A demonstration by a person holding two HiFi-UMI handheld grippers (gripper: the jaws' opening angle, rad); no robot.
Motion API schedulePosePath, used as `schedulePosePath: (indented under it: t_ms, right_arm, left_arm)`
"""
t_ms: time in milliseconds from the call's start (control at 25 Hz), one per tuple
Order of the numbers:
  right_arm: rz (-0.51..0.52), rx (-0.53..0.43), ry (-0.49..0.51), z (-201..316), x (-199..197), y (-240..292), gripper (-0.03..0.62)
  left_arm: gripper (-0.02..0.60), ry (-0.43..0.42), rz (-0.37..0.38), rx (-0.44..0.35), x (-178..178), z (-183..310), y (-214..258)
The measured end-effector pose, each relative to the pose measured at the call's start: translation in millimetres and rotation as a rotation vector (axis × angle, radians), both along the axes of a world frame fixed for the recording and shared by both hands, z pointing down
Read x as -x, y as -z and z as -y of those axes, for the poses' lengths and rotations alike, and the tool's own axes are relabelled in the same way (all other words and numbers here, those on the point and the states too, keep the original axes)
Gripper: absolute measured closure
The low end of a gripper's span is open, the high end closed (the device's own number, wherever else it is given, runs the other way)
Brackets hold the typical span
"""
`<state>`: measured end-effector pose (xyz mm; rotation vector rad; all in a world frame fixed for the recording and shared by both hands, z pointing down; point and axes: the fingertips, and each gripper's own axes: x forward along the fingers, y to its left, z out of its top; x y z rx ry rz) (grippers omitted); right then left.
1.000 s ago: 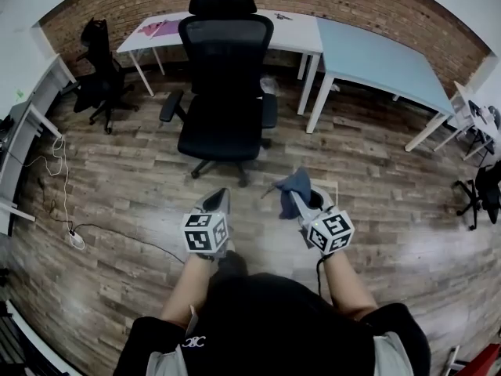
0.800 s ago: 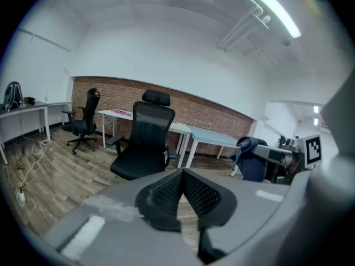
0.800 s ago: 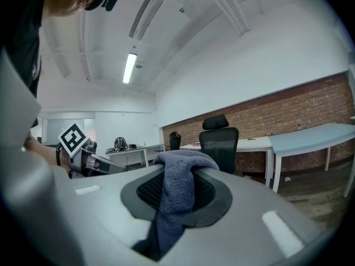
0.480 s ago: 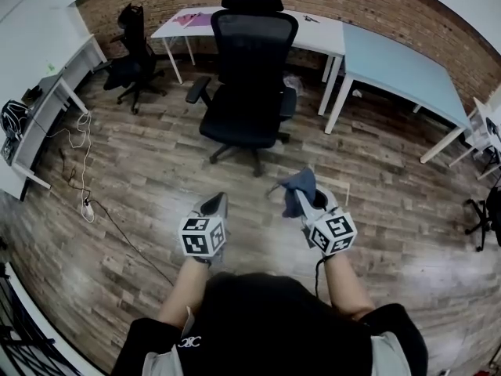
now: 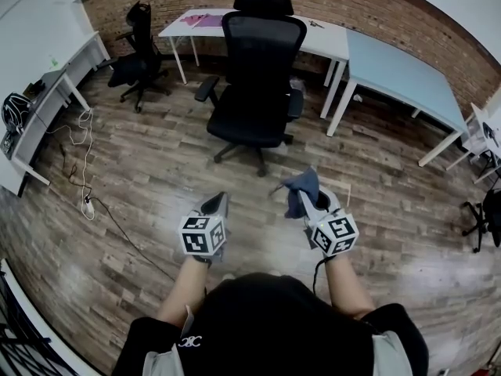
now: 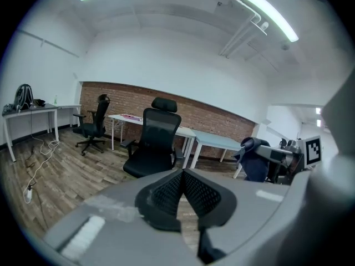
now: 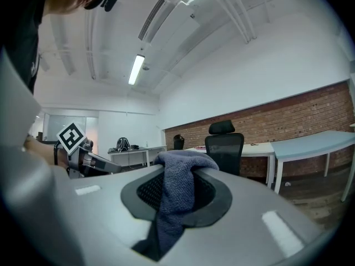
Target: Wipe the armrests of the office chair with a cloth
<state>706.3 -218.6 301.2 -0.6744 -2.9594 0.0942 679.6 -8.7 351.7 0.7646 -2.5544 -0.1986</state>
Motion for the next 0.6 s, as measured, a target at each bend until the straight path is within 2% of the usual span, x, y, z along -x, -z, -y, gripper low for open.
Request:
schedulePosePath:
  t_ms: [240,600]
  right_arm:
    - [-0.009,0.003,0.002,-16.3,-2.1,5.5,0.530]
    - [-0.029,-0.054,0.001,-31.5,-14.8,0.8,0.530]
  left_arm:
    - [0.575,0.001,0.002,-0.011,-4.0,-17.0,6.6]
    - [0.575,0.050,0.012,-0.030,-7.0,-36.9,9.0]
